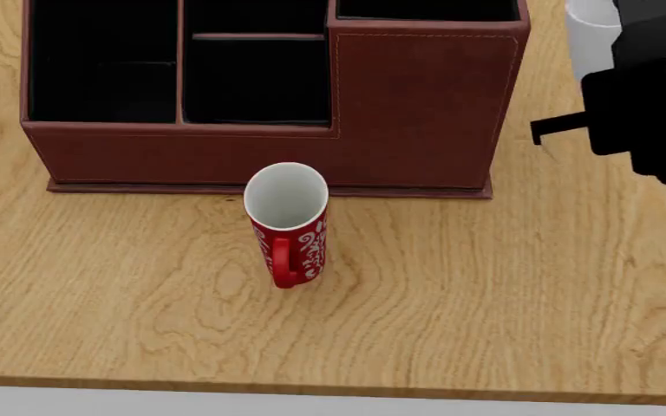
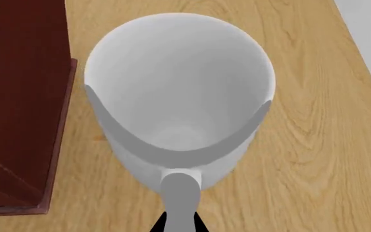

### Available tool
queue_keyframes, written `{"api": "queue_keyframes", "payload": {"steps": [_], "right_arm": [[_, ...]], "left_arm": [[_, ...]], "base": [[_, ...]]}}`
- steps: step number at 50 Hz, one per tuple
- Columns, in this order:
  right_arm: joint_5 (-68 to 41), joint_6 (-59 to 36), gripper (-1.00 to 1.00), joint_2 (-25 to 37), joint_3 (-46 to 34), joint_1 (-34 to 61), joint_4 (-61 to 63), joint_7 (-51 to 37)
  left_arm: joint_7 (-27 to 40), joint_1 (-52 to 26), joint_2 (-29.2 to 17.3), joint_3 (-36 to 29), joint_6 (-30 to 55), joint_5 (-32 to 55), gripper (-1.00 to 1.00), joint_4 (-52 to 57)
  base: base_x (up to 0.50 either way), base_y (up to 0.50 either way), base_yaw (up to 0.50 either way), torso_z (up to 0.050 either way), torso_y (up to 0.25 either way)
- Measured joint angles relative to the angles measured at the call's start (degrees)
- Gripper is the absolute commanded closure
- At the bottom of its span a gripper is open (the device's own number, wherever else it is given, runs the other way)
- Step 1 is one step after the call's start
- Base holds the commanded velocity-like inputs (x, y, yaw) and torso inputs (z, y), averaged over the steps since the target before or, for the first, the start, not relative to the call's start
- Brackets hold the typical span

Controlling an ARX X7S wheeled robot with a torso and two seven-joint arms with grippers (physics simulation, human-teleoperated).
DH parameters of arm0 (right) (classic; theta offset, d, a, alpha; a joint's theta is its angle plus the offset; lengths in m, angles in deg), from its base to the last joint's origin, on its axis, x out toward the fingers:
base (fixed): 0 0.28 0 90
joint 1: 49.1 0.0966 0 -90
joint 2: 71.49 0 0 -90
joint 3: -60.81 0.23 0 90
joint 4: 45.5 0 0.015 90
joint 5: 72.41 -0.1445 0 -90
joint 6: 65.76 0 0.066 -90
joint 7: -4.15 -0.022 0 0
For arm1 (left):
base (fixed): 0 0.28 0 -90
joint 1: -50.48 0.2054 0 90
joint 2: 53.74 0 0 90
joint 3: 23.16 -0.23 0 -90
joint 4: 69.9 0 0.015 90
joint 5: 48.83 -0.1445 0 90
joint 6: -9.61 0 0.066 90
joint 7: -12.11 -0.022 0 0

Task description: Pick up the white mug and place it to the right of the caddy.

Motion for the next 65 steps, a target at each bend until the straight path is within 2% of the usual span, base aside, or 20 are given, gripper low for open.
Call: {"api": "queue_keyframes", "payload": {"steps": [7,13,30,38,50,65], "right_arm": [[4.6,2.1,1.00,-5.0,0.8,-1.1,-9.0,5.4],[11.8,2.2,1.00,-7.7,6.1,-2.1,-13.1,8.3],[46.8,-0.2,1.00,-12.1,38.3,-7.1,-17.2,14.4],[58.4,-0.9,1.00,-12.7,49.3,-9.2,-17.8,16.0],[67.1,-0.7,1.00,-13.4,58.1,-11.7,-17.8,16.9],[70.6,0.6,1.00,-13.8,63.3,-14.4,-17.8,16.2]], "left_arm": [[0.2,-0.4,-0.1,-0.6,0.1,-0.3,-1.00,-0.5],[0.4,-0.6,-0.2,-1.0,0.3,-0.5,-1.00,-0.8],[0.8,-1.4,-0.5,-1.9,1.1,-0.9,-1.00,-1.3],[1.0,-2.1,-0.6,-2.4,1.6,-1.0,-1.00,-1.3],[1.2,-2.3,-0.8,-2.7,2.1,-1.0,-1.00,-0.9],[1.4,-1.8,-0.9,-2.7,1.7,-1.0,-1.00,-0.9]], "base": [[0.00,0.00,0.00,0.000,0.001],[0.00,0.00,0.00,0.000,0.000],[0.00,0.00,0.00,0.000,0.001],[0.00,0.00,0.00,0.000,0.000],[0.00,0.00,0.00,0.000,0.001],[0.00,0.00,0.00,0.000,0.000]]}}
